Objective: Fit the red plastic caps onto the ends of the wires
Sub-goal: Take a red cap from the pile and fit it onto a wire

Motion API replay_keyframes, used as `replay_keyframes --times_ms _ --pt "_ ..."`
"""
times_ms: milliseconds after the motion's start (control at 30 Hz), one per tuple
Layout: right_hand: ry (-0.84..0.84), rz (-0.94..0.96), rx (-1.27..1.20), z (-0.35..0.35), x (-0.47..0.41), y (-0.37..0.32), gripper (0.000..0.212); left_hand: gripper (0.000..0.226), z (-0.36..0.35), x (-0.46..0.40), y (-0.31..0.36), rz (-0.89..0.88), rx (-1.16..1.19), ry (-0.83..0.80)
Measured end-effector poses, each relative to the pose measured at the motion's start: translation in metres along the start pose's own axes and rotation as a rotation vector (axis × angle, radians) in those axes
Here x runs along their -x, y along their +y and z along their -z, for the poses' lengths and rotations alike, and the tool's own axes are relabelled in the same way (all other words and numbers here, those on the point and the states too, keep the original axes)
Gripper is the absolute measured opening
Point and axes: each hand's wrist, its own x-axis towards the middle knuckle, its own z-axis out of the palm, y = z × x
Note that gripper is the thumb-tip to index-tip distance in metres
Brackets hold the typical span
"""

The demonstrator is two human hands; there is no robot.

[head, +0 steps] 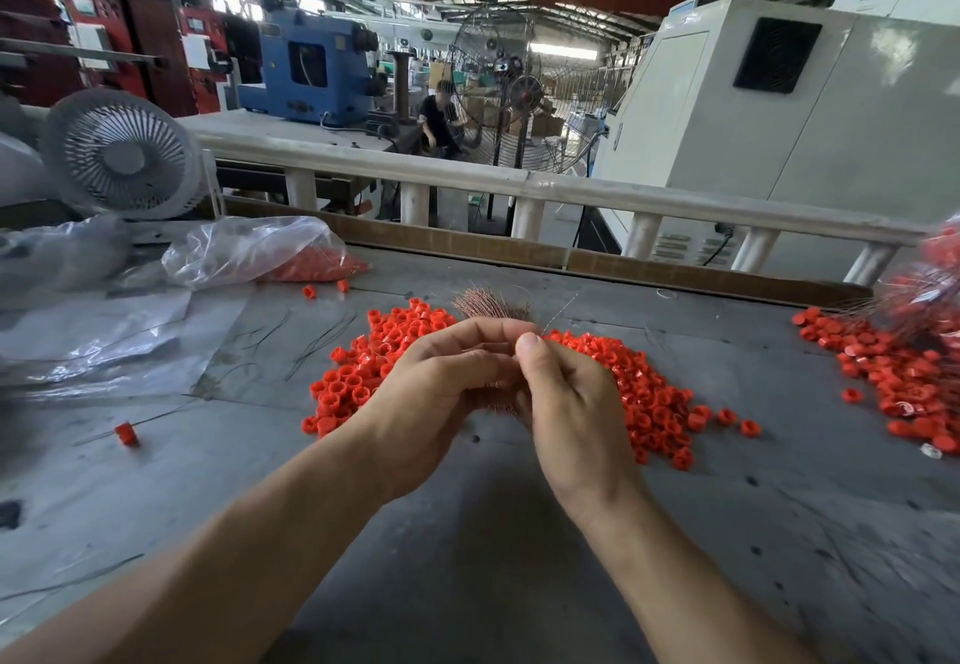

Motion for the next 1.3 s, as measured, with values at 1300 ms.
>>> replay_keyframes --times_ms 1300 --pt "-0.005 0.155 0.400 -0.003 -0.002 0.006 0.049 0.024 -0.002 0.000 0.001 0.145 0.125 0.080"
